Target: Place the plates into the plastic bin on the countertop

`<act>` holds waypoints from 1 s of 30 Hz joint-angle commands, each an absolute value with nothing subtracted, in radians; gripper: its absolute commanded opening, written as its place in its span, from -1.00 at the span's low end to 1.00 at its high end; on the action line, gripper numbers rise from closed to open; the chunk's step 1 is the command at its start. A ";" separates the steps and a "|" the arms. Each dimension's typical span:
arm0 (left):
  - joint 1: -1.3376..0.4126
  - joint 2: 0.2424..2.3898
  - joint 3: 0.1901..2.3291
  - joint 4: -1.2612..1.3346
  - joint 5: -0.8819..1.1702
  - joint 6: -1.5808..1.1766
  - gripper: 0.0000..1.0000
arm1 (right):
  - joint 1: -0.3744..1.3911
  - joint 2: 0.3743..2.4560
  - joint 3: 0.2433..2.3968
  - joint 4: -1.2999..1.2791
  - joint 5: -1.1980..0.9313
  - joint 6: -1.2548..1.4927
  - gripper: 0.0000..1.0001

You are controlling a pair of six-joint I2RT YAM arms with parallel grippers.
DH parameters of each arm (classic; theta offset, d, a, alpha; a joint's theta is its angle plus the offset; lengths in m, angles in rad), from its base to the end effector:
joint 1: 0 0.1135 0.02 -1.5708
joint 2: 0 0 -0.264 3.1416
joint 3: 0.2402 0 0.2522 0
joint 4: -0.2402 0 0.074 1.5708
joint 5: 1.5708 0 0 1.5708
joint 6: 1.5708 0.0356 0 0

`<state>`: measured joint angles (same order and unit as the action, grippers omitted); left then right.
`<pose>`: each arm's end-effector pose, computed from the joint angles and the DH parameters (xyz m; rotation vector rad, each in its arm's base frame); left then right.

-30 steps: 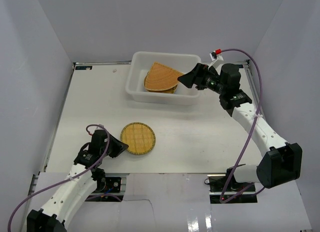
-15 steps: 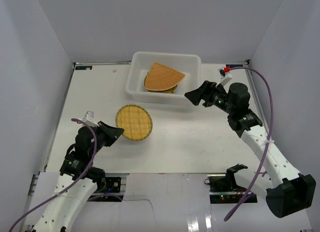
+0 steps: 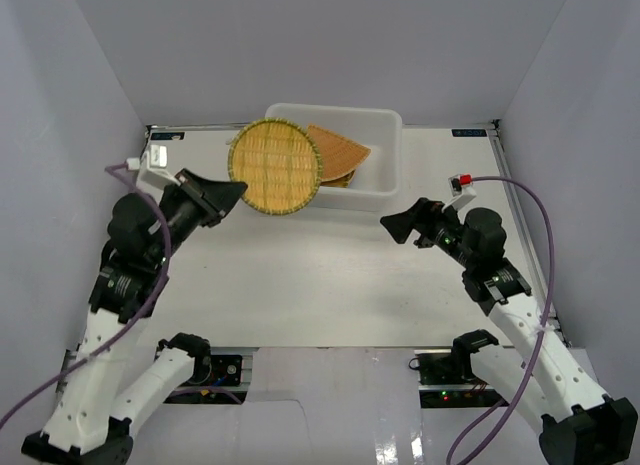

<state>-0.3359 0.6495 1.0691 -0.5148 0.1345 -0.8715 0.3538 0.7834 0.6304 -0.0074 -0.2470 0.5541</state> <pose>0.1096 -0.0433 0.4174 -0.3632 1.7324 -1.0097 0.1765 0.0744 0.3044 -0.0092 1.8086 0.8720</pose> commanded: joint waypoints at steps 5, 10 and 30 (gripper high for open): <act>-0.334 1.130 1.186 -0.100 0.227 -0.854 -1.00 | 0.356 0.589 0.528 -0.035 -0.180 0.607 0.27; -0.339 1.392 1.299 0.033 0.209 -0.870 -1.00 | 0.356 0.522 0.500 -0.113 -0.172 0.577 -0.72; -0.377 1.935 1.595 0.054 0.209 -0.858 0.78 | 0.356 0.514 0.568 -0.189 -0.213 0.499 0.19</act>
<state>-0.3706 2.0468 1.5352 0.0486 0.2390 -0.9058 0.3538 0.5167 0.5095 -0.1925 -0.2150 0.5190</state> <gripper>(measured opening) 0.840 0.580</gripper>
